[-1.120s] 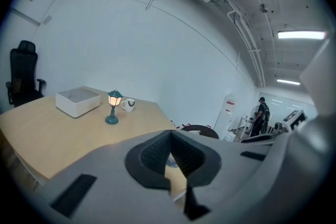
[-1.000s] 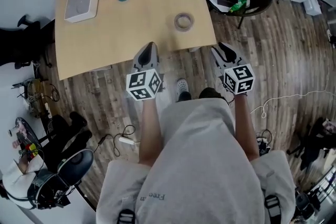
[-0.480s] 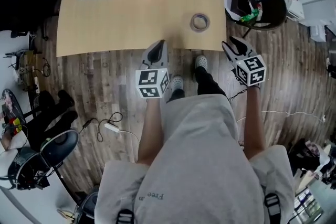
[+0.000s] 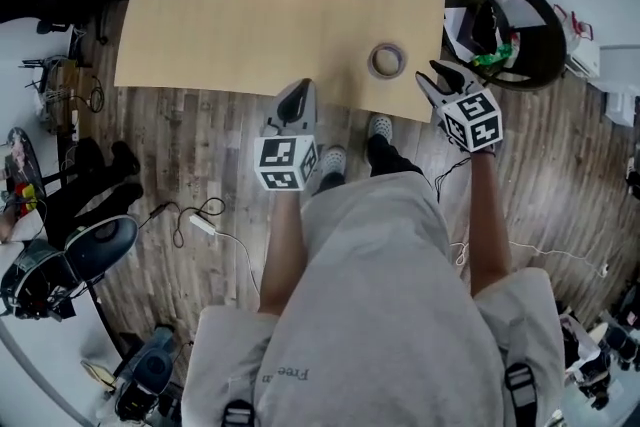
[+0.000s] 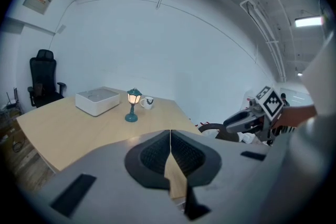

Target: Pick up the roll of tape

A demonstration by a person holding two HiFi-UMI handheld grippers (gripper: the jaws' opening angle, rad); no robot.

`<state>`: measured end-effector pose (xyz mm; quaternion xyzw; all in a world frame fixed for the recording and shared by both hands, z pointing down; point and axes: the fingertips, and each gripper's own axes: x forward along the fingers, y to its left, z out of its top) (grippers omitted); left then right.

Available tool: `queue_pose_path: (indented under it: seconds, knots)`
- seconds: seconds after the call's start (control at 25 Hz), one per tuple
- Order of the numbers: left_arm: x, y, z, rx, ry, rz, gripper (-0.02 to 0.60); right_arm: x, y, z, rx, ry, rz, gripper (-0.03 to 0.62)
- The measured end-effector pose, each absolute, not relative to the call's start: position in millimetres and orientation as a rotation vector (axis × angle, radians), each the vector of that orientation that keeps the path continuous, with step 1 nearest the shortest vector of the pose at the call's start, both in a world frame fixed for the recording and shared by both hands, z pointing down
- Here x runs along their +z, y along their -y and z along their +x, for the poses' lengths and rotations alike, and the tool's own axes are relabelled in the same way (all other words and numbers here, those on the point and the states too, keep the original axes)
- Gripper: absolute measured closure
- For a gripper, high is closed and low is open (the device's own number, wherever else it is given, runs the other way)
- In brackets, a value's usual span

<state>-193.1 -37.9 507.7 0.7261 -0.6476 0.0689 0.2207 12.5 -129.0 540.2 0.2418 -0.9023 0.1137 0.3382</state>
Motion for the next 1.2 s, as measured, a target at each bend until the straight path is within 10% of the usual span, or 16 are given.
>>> queue_pose_path:
  seconds: [1.2]
  knots:
    - [526.7, 37.1, -142.1, 0.172, 2.108, 1.660, 0.575, 607.9, 177.1, -12.5, 0.063, 2.150, -0.121, 0.440]
